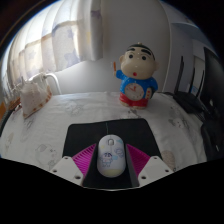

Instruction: Arrange mouse

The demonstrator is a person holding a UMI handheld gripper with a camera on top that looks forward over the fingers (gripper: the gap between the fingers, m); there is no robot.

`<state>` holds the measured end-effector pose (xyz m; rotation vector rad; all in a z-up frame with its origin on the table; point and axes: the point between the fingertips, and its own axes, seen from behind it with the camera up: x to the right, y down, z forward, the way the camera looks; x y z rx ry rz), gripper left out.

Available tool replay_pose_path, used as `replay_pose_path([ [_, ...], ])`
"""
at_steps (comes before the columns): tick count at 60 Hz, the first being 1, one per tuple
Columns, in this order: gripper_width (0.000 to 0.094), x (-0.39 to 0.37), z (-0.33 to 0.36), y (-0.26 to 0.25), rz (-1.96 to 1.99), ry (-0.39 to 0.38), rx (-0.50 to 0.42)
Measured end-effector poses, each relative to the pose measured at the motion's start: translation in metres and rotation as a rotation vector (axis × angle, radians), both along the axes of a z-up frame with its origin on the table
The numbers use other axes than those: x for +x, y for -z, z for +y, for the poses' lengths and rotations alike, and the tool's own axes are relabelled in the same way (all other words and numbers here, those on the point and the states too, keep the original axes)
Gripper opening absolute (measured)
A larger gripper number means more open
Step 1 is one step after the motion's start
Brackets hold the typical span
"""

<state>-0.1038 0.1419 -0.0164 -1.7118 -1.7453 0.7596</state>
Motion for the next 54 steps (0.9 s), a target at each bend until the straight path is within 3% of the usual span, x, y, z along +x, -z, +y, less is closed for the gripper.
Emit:
replay_pose_path([
  [3, 0.0843, 0.004, -0.001, -0.007, -0.007, 0.003, 0.001],
  [4, 0.0857, 0.005, -0.001, -0.01, -0.007, 0.007, 0.003],
  [6, 0.082, 0.011, -0.003, -0.018, -0.015, 0.007, 0.001],
  [14, 0.0862, 0.056, -0.013, -0.069, -0.051, 0.03, -0.025],
  [28, 0.0858, 0.161, -0.025, -0.136, -0.085, 0.019, 0.033],
  [40, 0.0857, 0.204, -0.03, -0.141, -0.094, 0.039, 0.024],
  [54, 0.0855, 0.21, -0.036, -0.134, -0.094, -0.015, 0.031],
])
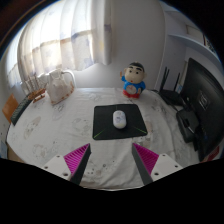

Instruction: Arrange mouse

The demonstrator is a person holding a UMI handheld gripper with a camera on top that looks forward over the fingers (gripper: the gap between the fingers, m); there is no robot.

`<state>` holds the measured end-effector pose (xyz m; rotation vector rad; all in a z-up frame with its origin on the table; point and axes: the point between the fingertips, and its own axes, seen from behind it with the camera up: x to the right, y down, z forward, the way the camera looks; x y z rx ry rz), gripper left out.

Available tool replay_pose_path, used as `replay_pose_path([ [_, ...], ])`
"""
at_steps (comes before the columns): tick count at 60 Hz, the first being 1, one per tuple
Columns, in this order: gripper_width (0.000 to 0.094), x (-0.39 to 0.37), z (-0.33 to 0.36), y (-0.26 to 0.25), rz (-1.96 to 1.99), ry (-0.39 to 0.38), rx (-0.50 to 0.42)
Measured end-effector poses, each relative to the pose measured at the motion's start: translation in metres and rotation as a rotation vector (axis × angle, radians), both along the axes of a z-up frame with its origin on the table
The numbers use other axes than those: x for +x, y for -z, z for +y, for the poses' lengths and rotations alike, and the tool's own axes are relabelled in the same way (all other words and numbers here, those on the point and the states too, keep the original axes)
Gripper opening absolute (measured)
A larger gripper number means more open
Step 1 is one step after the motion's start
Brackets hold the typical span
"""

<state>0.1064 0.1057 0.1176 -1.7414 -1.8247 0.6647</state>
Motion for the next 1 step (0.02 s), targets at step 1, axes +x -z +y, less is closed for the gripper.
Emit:
replay_pose_path([
  [1, 0.0856, -0.0007, 0.0, 0.0, 0.002, -0.003, 0.001],
])
